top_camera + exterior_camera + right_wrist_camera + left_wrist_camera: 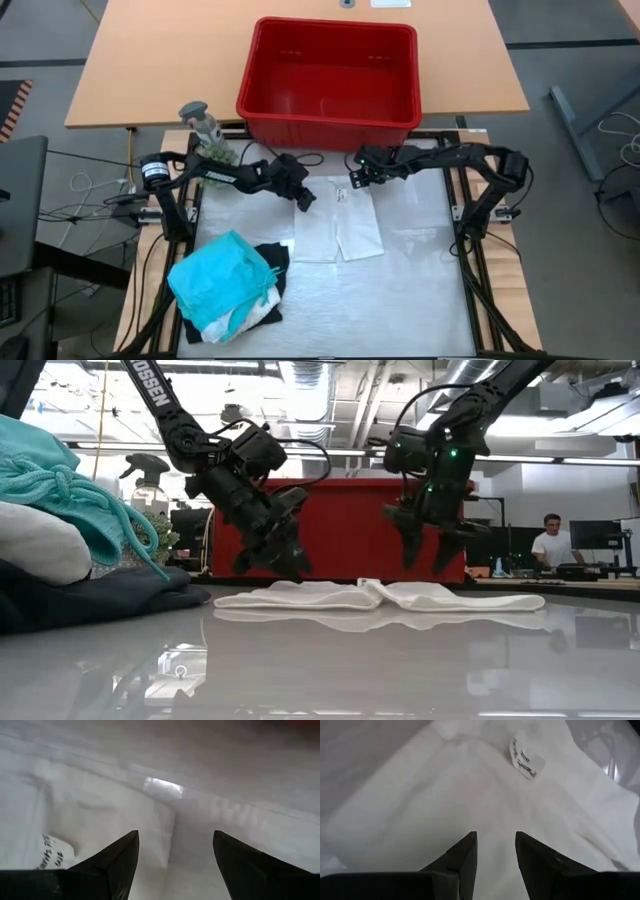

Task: Fold Laundry from Bin
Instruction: Fold the white shorts

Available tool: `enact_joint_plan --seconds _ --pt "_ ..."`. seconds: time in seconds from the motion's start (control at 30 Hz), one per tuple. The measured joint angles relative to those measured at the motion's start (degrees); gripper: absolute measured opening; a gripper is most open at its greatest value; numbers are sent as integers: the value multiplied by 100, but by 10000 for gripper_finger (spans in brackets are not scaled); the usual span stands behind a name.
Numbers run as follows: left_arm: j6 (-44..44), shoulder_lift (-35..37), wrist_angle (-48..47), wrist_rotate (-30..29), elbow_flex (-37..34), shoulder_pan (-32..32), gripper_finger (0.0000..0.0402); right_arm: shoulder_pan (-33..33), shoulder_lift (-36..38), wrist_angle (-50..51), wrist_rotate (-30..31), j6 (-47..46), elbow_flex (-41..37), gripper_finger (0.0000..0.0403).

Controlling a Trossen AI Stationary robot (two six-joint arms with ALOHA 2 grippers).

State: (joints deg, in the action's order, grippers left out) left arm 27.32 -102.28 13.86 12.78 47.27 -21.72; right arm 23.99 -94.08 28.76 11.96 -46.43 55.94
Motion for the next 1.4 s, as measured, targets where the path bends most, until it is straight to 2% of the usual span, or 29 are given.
enact_joint_plan --seconds 0.2,0.37,0.47,0.57,0.83,0.9,1.07,1.2,1.4 --pt "-123 -2 -90 -165 -2 151 120 7 -183 -296 -32 17 -133 281" --pt "-159 -2 -113 -278 -2 226 120 -53 -613 -656 -346 134 -109 281" --pt "-141 -2 -144 -286 -2 224 120 -131 -763 -676 -328 -5 -98 267" --pt "-156 -7 -187 -305 -2 221 120 -190 -789 -557 -322 -43 -98 220" --pt "-126 -7 -195 -428 -12 276 120 -203 -734 -411 -451 253 48 27" --pt "-112 -7 -196 -450 -13 319 120 -210 -746 -265 -467 321 186 21" --pt "35 -280 79 -355 -9 469 120 -216 -765 180 -575 368 611 44" --pt "334 -731 630 -42 11 618 120 -216 -761 467 -560 497 850 30" --pt "495 -865 894 -147 4 722 120 -273 -754 438 -763 581 1111 22"
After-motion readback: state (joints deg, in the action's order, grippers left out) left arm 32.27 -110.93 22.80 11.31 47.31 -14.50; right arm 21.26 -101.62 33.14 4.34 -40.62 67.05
